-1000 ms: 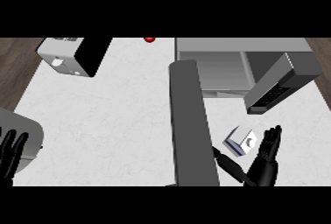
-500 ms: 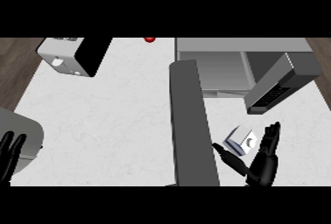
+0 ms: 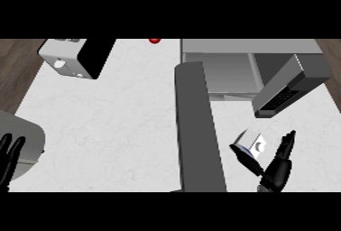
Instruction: Pick up the milk, place it into the microwave and close the microwave
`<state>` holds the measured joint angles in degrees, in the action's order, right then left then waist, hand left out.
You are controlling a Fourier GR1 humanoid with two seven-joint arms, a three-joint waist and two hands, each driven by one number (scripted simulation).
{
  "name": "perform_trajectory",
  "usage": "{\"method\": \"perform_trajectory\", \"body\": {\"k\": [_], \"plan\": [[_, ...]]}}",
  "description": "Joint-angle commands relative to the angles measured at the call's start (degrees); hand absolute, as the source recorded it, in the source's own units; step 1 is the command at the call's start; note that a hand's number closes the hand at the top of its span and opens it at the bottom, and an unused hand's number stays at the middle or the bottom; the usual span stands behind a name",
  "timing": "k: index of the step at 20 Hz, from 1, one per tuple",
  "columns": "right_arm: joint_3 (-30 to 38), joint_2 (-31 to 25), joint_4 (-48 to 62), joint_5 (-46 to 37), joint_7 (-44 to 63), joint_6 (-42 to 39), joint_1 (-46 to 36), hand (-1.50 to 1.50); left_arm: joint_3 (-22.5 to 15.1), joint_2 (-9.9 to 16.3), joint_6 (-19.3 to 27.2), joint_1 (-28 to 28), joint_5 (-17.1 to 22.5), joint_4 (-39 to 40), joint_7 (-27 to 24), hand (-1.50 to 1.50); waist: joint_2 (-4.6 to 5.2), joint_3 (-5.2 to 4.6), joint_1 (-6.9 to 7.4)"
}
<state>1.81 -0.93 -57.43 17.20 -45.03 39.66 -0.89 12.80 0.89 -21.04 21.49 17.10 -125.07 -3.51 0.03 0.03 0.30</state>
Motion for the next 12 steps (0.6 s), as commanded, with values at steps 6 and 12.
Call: {"method": "perform_trajectory", "body": {"k": [6,12], "plan": [[5.5,-1.1,11.9,4.6,-11.0,-14.4,-0.6,-1.5,1.4,-0.1,-0.9,-0.9,1.8,1.0,1.5,-1.5,0.0,0.03,-0.09],[-1.6,-2.1,12.7,3.4,-10.0,-30.5,-2.8,-1.5,2.1,0.4,-1.1,-1.5,1.3,2.3,-0.1,-1.5,0.01,0.03,0.07]]}}
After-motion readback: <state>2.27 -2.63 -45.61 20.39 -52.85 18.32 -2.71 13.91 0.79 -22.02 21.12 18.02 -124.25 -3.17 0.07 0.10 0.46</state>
